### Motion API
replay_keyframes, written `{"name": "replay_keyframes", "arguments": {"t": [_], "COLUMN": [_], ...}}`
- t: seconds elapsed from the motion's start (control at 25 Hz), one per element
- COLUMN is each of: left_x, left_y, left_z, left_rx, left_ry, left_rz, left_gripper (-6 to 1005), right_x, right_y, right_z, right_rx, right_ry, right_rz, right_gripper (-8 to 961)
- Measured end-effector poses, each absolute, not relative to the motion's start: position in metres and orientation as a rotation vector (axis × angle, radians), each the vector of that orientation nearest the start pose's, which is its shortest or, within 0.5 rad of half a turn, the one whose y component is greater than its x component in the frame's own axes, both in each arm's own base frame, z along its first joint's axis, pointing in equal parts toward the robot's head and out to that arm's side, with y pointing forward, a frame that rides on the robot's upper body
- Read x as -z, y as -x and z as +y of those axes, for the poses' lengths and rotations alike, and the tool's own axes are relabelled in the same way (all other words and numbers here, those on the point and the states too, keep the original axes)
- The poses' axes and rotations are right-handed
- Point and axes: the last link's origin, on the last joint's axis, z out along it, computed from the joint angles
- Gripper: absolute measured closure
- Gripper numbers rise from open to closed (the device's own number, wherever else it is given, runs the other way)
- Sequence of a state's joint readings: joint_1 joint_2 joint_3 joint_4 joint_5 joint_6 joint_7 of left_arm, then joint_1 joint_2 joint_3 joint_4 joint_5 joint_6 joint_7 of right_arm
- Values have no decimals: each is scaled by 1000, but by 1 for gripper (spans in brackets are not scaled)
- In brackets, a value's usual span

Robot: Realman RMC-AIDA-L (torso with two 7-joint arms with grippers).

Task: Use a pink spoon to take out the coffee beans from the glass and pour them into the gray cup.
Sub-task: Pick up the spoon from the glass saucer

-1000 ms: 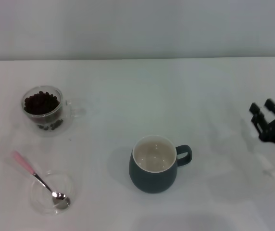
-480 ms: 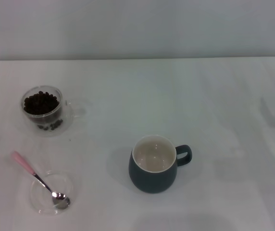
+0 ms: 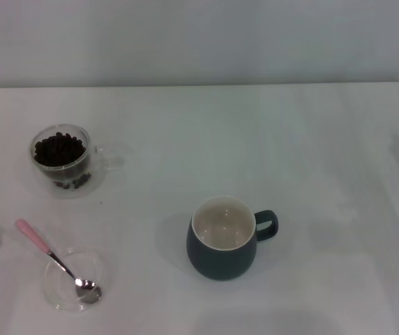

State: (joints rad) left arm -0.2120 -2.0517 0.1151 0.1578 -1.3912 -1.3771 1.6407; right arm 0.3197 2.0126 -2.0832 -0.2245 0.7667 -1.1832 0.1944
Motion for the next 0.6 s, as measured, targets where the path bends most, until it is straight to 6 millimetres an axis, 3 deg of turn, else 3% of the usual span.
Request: {"name": "replay_keyframes", "arguments": {"t": [0.24, 0.6], "left_x": [-3, -2], "left_y": [396, 390], "left_z": [231, 248], "left_rx": [1154, 1063], "left_ry": [1575, 1728], "left_rz": [-1616, -1630], "left_gripper": [232, 233], "right_x": [-31, -27], "right_y": [-358, -355], "right_z": [325, 326], "right_rx": [-680, -684], "right_ry": [1443, 1465], "right_rz": [564, 561], "right_gripper": [79, 79]}}
